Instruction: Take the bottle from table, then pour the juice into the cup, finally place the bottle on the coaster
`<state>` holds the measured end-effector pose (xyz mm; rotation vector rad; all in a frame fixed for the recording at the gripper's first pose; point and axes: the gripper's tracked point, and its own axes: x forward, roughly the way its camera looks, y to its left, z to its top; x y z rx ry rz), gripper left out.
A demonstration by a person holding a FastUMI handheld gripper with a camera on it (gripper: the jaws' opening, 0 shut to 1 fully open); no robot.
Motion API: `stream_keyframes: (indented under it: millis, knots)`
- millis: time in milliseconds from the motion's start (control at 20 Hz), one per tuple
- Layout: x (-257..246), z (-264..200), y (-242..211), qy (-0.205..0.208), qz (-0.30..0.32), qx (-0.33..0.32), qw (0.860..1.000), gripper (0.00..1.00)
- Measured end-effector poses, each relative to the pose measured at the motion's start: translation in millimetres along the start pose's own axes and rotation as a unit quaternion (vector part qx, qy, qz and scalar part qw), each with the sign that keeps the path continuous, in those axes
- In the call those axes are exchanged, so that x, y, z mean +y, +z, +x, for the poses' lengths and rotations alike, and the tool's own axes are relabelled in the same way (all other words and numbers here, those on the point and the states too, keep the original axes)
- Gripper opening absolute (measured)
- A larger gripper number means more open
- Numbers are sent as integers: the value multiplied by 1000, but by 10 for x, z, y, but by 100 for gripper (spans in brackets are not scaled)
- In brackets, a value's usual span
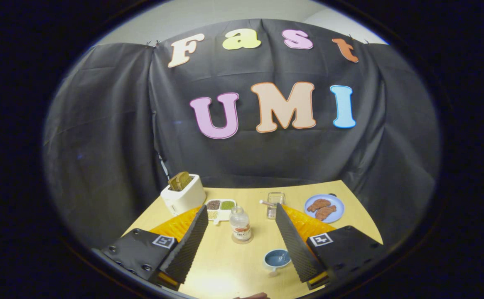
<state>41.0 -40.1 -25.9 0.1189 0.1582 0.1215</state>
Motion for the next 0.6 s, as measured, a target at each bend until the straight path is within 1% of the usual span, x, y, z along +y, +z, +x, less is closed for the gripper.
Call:
stream_keyframes:
  millis: [200,600]
  knots:
    - [-5,-4,-3,-1,10,2,1000,100]
    - [-22,-32,-51,-7,10,9,1000,100]
